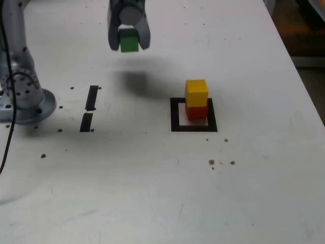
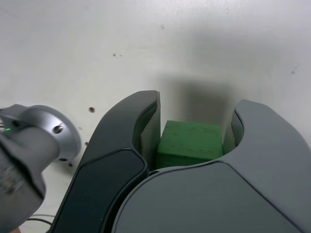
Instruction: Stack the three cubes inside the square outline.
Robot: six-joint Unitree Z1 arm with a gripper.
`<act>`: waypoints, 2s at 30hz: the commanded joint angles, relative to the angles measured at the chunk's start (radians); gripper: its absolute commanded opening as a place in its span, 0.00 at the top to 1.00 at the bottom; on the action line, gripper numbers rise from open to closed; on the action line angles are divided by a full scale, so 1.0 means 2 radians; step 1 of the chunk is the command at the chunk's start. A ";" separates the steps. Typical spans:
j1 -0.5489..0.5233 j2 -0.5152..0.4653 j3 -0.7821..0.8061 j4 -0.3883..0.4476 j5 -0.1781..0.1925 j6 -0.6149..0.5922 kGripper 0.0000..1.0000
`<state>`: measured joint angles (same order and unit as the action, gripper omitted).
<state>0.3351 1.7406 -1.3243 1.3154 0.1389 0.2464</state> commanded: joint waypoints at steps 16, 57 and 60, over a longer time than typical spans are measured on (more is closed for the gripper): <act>-0.170 0.048 -0.229 0.114 -0.037 -0.102 0.99; -0.218 0.174 -0.266 0.103 -0.058 -0.158 0.98; -0.218 0.177 -0.266 0.103 -0.060 -0.157 0.97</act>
<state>-0.0996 2.0934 -1.8520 1.5211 0.0210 -0.0689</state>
